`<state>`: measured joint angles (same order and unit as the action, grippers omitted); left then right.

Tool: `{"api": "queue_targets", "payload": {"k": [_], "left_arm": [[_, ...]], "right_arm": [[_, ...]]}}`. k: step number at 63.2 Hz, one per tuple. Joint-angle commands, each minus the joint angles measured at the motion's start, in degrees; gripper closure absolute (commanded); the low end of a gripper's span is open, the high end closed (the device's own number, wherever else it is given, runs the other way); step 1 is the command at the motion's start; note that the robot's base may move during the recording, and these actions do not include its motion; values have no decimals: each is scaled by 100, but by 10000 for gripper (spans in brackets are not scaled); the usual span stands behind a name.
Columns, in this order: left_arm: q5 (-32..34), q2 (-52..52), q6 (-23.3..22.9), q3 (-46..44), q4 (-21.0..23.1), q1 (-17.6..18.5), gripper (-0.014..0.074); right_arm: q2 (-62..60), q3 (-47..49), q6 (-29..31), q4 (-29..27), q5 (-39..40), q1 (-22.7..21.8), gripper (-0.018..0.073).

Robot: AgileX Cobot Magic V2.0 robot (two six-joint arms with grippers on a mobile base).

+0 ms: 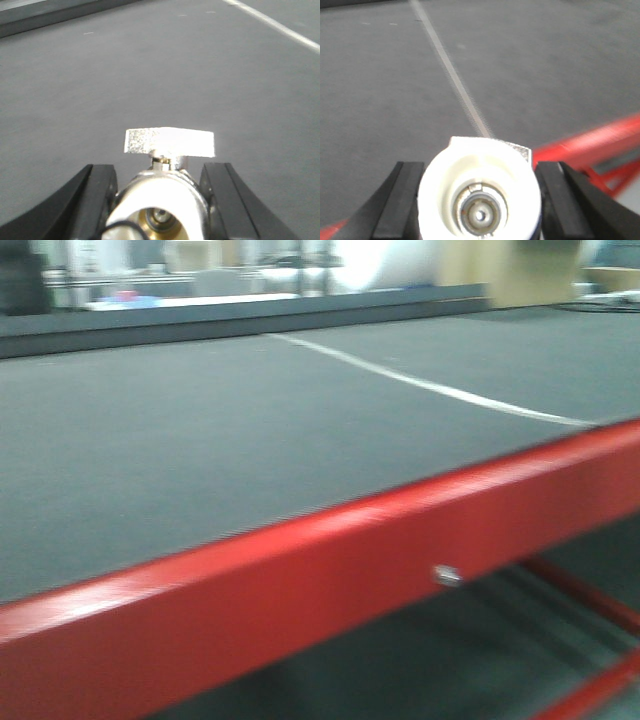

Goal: Place valve from conveyor to right shelf box
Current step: 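Drive the base away from the conveyor toward the shelf rack, holding the valve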

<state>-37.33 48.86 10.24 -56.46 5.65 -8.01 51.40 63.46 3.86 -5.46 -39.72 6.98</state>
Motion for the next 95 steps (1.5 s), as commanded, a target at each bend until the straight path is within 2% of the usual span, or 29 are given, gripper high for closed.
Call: {"api": "queue_targets", "payload": {"k": [1, 95], "left_arm": [[293, -47, -51, -37, 77, 38, 708], [293, -47, -51, -37, 77, 38, 708]], "right_arm": [[-54, 92, -7, 50, 431, 8, 711], [-54, 92, -7, 50, 431, 8, 711]]}}
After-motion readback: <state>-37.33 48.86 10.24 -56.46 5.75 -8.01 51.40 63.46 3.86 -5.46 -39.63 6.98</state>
